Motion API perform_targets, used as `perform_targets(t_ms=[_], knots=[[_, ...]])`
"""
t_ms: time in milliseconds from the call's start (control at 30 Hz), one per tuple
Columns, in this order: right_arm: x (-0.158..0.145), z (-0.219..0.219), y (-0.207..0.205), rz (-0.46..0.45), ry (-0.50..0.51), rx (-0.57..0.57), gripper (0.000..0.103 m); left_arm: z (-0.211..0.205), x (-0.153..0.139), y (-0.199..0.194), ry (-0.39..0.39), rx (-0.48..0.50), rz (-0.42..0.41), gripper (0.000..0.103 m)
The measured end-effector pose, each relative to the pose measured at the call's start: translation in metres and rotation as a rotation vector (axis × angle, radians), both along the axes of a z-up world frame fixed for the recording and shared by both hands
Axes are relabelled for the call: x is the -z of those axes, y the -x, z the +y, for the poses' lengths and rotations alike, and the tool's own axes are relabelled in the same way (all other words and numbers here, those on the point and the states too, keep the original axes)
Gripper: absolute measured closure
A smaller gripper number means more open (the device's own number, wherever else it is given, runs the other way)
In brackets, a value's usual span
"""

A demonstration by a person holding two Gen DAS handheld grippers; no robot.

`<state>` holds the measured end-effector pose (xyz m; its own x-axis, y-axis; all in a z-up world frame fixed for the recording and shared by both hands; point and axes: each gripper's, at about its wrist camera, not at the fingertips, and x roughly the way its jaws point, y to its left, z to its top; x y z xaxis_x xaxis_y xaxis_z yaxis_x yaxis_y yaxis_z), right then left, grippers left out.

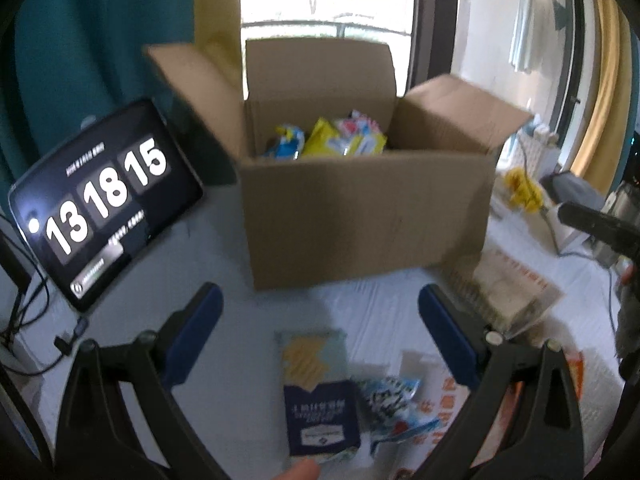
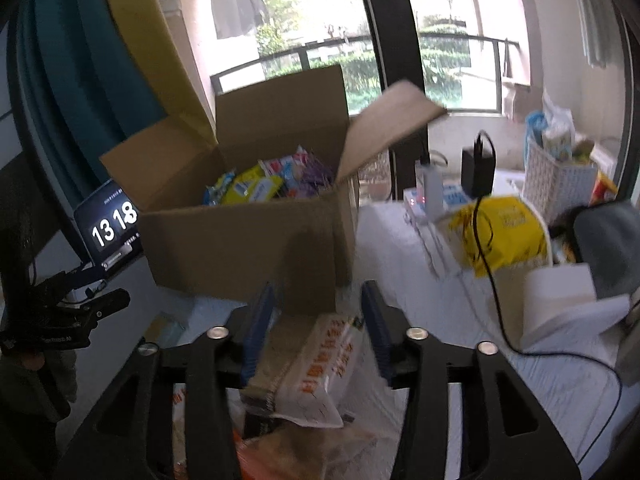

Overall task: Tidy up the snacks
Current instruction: 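Grasp the blue cracker box with left while right grasps the white bread bag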

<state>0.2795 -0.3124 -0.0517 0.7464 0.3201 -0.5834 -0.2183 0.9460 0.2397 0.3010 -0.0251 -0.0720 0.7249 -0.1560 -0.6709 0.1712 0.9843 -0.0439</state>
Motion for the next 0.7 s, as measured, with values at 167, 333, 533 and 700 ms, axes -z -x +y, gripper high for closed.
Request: perform_targets(t_ms=[167,333,533,700], knots=[[0.023,-0.003,-0.007,0.057,-0.019,-0.005,0.045,0.001,0.027,0.000,-0.033,-0.006,0.065,0.004],[0.045,-0.002,-0.015,0.129,-0.052,-0.015,0.045,0.004,0.047,0.000,-0.048,-0.010,0.114,0.004],[0.068,-0.003,-0.027,0.232,-0.110,-0.021,0.045,0.006,0.067,-0.002,-0.042,0.002,0.177,0.004],[0.077,-0.001,-0.031,0.273,-0.163,-0.049,0.045,0.009,0.079,-0.008,-0.045,-0.001,0.220,0.004]])
